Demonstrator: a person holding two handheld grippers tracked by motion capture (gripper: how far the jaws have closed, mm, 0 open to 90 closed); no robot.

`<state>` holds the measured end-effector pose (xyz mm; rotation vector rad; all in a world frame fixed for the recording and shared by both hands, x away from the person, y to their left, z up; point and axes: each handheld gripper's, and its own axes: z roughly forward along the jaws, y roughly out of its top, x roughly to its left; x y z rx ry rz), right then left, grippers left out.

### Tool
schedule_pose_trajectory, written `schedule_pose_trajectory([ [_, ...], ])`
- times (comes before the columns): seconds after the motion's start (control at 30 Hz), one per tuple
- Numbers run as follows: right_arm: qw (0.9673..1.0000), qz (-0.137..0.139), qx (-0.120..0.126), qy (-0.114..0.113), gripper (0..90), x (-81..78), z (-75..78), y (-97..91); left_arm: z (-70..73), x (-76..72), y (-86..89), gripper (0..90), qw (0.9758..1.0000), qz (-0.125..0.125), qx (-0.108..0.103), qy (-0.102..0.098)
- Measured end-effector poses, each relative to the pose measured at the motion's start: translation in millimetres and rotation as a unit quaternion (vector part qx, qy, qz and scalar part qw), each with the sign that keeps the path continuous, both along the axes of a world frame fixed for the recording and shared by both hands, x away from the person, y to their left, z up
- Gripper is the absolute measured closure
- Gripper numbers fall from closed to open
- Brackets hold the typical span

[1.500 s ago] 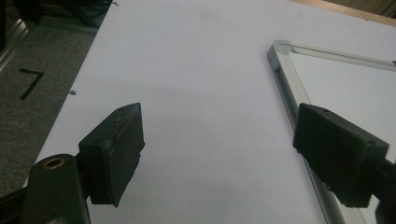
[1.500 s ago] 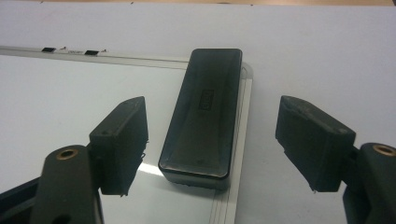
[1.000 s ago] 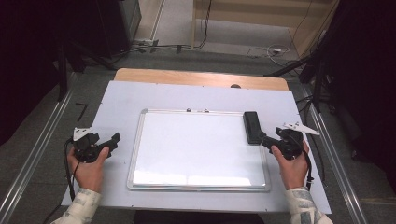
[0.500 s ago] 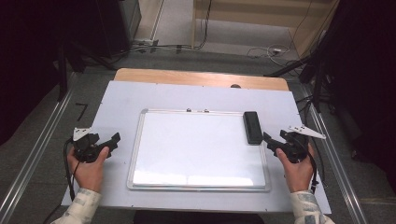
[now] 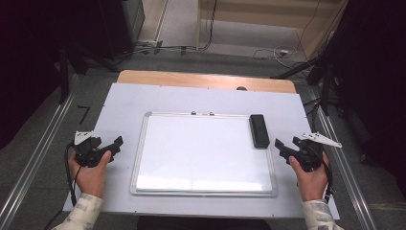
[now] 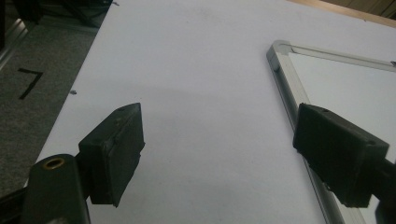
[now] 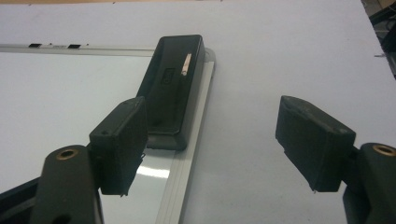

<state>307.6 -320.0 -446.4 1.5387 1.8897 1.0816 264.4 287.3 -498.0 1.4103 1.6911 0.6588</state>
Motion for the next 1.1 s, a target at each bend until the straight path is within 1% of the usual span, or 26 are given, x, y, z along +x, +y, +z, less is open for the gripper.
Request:
schedule_pose_trajectory([
  [0.13,1.0,-0.003,0.003,0.0,24.0,-3.3,-0.7,-5.1,0.1,0.0,-0.2,17.2,1.0,0.0,0.0,0.001],
  [0.33,1.0,-0.008,0.002,-0.001,24.0,-8.4,-1.5,-13.4,0.1,-0.3,-0.1,17.2,1.0,-0.001,0.001,0.0],
  [0.7,0.9999,-0.015,-0.002,0.0,24.0,-16.6,-3.4,-22.8,0.1,-0.9,-0.3,17.2,1.0,-0.001,0.002,0.0],
  [1.1,0.9996,-0.027,0.001,0.001,24.0,-26.6,-3.7,-35.6,0.2,-1.4,-0.6,17.2,1.0,-0.002,0.003,0.001],
])
